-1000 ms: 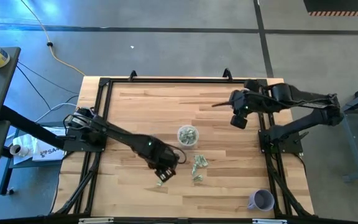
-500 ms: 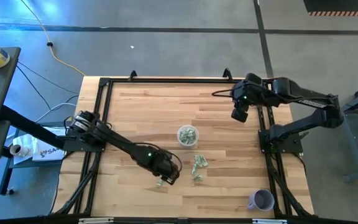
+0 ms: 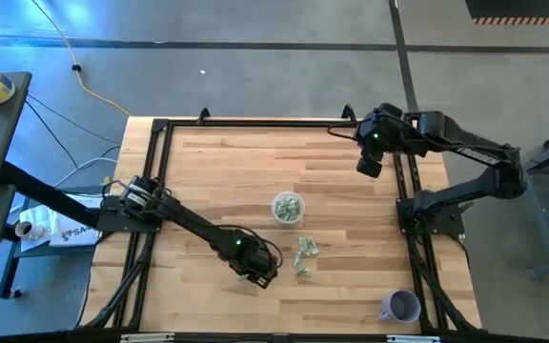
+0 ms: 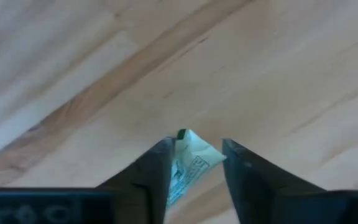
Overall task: Pick and place Stevia / Truvia into bins
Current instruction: Put the white stevia packet into the transparent container
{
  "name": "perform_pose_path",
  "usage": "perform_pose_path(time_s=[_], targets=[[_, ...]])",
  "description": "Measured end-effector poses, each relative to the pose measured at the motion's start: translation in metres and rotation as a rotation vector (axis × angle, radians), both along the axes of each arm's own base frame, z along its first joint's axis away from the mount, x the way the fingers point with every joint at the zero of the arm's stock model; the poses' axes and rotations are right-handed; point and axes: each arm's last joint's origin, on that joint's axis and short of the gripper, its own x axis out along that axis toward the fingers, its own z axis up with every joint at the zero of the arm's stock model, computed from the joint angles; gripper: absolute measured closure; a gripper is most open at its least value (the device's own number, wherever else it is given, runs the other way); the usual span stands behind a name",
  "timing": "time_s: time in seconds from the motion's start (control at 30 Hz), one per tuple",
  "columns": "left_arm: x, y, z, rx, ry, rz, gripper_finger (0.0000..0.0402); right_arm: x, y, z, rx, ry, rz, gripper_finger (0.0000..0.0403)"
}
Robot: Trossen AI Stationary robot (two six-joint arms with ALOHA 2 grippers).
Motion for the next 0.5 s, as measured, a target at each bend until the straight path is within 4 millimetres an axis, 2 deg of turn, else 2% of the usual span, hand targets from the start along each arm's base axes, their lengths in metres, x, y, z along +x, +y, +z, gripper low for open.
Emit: perform_pose_path(time_s=[0.1,0.23,0.33,0.43,0.5], targets=[[-0.004,0.002,-0.003,0.037,0.035,-0.042,0.0273,-0.002,-0.006,0.0,-0.009,0.015,-0.007,0.0251],[-0.012,0.009,-0.004,0.152,0.104,-0.086,0.0364,-0.005,-0.014,0.0,-0.021,0.025,-0.025,0.0255],[-0.012,0.025,-0.005,0.191,0.153,-0.097,0.0371,-0.005,-0.021,0.002,-0.039,0.012,-0.038,0.0256],[-0.004,0.053,0.004,0.203,0.181,-0.095,0.0357,-0.008,-0.027,0.002,-0.044,0.014,-0.049,0.0255],[0.008,0.075,0.014,0.271,0.15,-0.101,0.0356,-0.009,-0.03,0.002,-0.024,0.017,-0.044,0.0255]])
